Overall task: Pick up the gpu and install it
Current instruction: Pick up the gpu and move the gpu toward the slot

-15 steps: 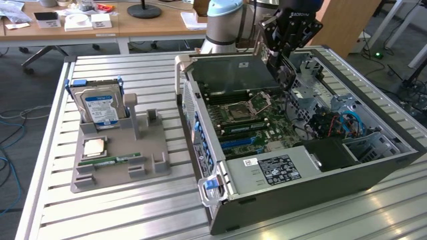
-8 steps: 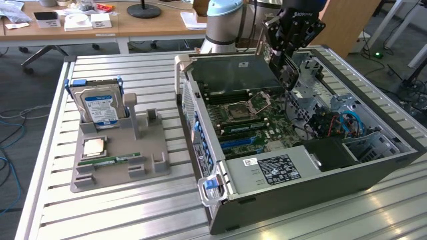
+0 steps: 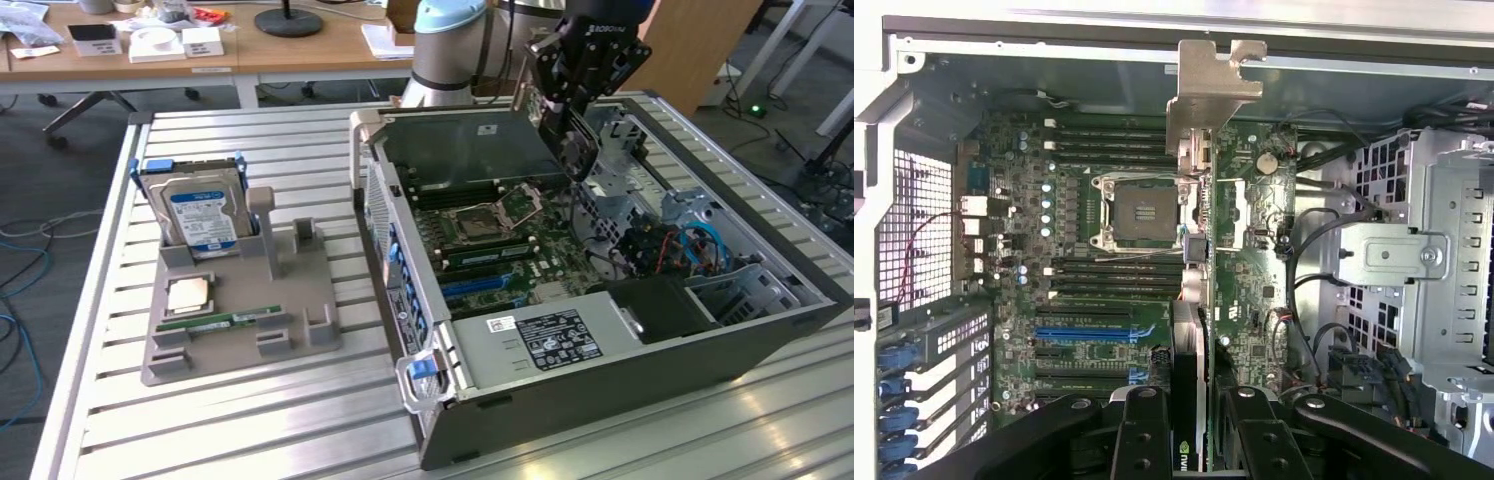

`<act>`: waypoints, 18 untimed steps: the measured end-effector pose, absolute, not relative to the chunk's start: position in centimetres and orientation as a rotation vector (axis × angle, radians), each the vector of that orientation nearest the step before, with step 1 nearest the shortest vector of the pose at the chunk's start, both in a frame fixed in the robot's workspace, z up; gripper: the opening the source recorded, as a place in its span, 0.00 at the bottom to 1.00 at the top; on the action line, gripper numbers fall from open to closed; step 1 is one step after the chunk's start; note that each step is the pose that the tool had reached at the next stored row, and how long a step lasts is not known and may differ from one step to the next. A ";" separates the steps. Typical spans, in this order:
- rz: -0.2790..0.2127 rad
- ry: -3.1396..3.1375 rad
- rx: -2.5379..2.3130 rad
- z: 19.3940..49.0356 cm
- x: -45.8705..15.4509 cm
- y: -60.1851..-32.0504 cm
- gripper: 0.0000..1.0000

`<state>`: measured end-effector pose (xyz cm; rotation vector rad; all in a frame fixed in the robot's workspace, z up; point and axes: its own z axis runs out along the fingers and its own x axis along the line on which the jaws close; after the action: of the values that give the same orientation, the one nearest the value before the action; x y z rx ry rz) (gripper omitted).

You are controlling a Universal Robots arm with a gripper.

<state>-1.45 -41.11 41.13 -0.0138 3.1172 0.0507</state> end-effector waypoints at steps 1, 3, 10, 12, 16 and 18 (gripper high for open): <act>0.051 3.117 -0.014 41.1 -1.4 -41.1 0.26; 0.051 3.117 -0.014 41.1 -1.2 -41.1 0.26; 0.051 3.117 -0.014 41.1 0.0 -41.1 0.26; 0.051 3.117 -0.014 41.1 0.3 -41.1 0.26; 0.050 3.117 -0.013 41.1 0.8 -41.1 0.26; 0.051 3.117 -0.014 41.1 1.2 -41.1 0.26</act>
<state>1.15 -41.11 41.14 -0.0135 3.1172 0.0505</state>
